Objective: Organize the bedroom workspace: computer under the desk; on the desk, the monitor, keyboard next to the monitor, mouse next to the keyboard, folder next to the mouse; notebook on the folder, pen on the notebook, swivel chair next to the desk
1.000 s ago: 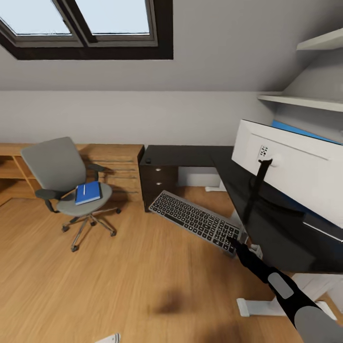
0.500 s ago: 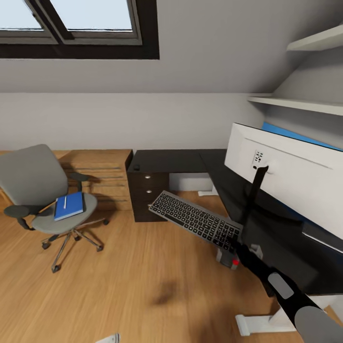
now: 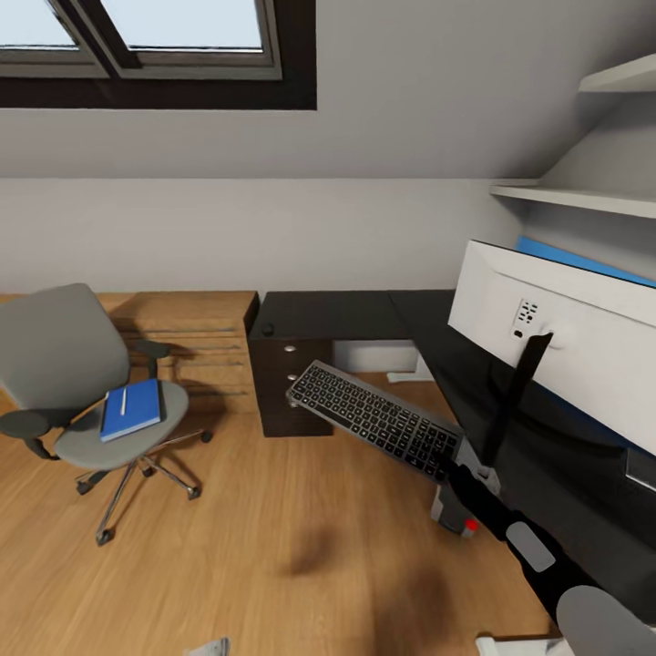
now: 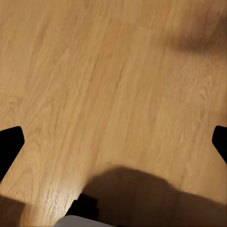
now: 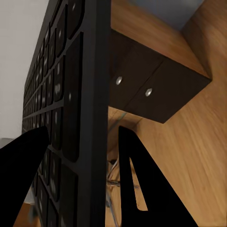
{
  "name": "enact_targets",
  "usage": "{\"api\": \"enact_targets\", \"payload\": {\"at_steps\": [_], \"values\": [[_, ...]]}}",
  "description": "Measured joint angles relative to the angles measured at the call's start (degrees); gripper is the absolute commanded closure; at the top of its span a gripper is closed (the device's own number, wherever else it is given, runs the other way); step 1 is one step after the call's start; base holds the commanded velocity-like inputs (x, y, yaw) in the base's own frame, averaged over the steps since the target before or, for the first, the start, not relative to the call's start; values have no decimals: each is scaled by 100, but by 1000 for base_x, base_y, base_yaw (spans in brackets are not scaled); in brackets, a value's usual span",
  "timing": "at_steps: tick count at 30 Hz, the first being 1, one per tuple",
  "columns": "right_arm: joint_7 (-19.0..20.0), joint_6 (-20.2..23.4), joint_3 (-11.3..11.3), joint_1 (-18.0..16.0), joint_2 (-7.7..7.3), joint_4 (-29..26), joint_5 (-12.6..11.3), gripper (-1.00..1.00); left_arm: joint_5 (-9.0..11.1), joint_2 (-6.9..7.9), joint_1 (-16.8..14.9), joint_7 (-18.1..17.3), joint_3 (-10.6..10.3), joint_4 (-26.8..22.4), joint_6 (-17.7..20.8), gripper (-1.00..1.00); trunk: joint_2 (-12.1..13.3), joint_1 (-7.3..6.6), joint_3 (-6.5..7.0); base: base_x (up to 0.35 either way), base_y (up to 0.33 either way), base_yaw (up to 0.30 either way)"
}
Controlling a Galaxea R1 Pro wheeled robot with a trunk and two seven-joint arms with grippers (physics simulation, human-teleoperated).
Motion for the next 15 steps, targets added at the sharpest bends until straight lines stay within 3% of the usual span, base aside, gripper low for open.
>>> {"api": "enact_targets", "payload": {"at_steps": [5, 15], "values": [[3, -15, -5, 2, 0, 3, -9, 100, 0, 0, 0, 0, 0, 0, 0, -100, 0, 0, 0, 230, 81, 0], [-8, -41, 14, 2, 11, -48, 1, 100, 0, 0, 0, -3, 0, 0, 0, -100, 0, -1, 0, 326, 2, 0]]}}
